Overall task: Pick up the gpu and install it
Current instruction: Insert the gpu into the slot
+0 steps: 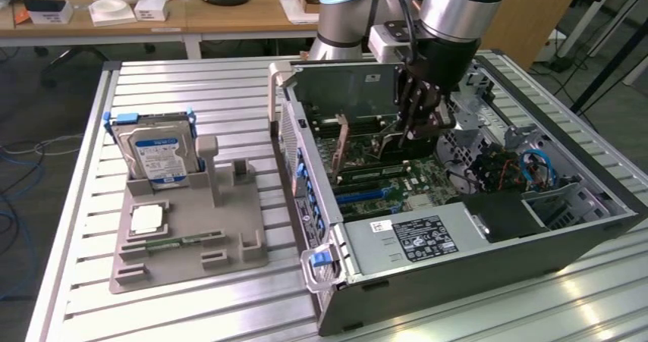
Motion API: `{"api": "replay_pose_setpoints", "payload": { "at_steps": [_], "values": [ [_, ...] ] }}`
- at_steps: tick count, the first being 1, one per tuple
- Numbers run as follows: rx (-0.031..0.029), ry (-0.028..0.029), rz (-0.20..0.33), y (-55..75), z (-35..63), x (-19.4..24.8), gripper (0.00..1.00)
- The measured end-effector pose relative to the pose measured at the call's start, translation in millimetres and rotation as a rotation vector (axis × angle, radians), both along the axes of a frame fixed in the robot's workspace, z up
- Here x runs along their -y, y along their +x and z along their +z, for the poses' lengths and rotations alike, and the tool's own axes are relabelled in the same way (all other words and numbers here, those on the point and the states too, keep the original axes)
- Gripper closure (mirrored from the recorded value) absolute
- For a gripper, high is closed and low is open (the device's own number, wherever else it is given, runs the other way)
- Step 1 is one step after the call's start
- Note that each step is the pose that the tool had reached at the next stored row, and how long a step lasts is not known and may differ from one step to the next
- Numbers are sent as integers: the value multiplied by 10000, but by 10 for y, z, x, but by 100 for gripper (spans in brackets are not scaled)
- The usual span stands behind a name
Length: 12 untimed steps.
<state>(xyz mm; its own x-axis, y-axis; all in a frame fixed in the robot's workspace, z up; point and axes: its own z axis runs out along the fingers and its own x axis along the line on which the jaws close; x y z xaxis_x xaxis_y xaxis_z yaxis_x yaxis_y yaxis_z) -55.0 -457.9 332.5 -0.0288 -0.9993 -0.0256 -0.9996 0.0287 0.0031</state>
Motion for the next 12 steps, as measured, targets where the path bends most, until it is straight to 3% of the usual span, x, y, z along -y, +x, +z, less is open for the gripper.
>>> {"api": "replay_pose_setpoints", "payload": {
  "at_steps": [12],
  "values": [
    [0, 0, 0, 0, 0, -1, 74]
  ]
}}
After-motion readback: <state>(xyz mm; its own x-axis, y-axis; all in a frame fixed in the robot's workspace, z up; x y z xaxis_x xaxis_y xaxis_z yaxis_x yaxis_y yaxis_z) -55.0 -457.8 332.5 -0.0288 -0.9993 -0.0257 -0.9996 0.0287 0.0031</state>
